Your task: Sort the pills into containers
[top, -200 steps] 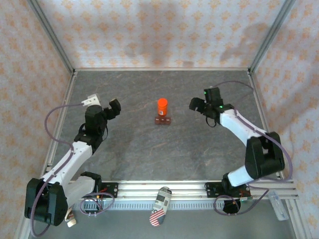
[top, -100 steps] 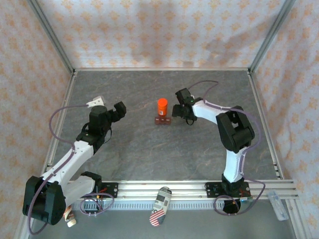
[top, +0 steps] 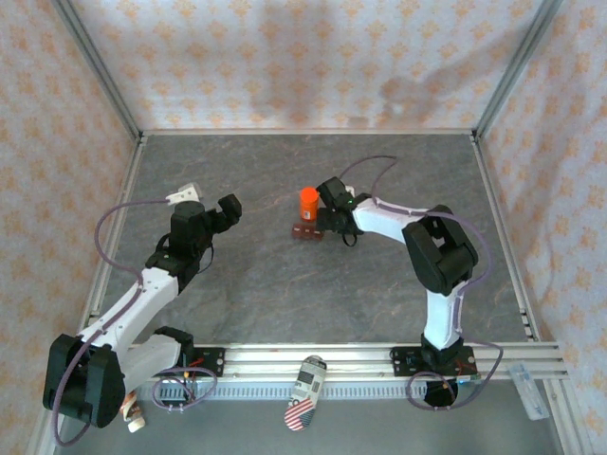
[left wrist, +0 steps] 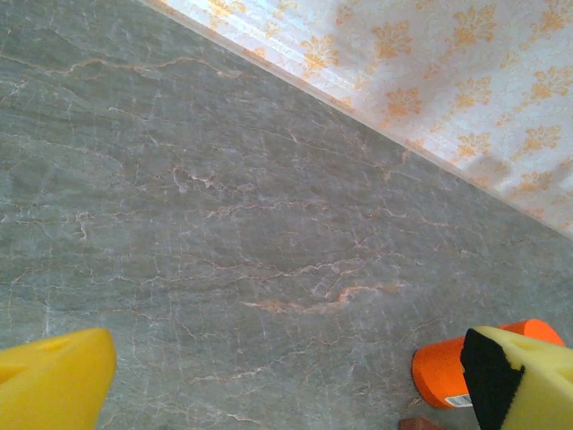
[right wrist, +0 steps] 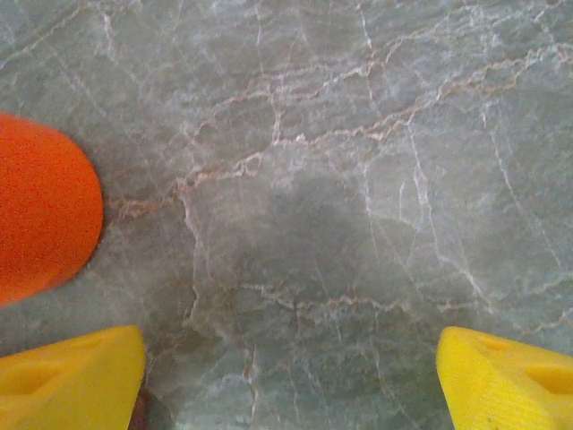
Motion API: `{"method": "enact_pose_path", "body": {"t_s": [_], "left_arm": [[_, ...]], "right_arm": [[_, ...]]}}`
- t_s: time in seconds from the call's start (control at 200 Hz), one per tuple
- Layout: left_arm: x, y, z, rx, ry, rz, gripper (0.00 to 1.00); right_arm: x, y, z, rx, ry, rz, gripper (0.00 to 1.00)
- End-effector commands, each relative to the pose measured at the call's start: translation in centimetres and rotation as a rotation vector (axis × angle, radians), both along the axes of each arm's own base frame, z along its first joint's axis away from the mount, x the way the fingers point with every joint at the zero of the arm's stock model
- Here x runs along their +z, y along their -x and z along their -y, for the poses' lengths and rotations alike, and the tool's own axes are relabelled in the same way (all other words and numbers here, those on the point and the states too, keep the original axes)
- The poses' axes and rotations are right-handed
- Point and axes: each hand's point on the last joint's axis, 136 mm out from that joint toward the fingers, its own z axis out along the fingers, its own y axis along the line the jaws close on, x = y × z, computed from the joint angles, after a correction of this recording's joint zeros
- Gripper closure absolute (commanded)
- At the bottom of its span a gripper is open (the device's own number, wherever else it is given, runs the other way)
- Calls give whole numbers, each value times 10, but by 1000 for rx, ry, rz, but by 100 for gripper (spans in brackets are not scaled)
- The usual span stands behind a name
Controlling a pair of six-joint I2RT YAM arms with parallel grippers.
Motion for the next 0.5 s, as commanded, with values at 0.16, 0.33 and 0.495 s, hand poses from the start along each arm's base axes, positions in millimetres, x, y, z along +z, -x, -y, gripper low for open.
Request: {"method": "enact_pose_path", "body": {"t_s": [0.16, 0.33, 0.495], "left_arm": [[-2, 0, 3, -3, 18, 7, 0], [-4, -1, 4, -6, 23, 2, 0], [-2, 0, 6, -16, 32, 7, 0]], "right_arm": [[13, 48, -21, 118, 38, 6, 16], [30, 65, -26, 119, 45, 55, 16], [53, 73, -20, 89, -11, 92, 15]]}}
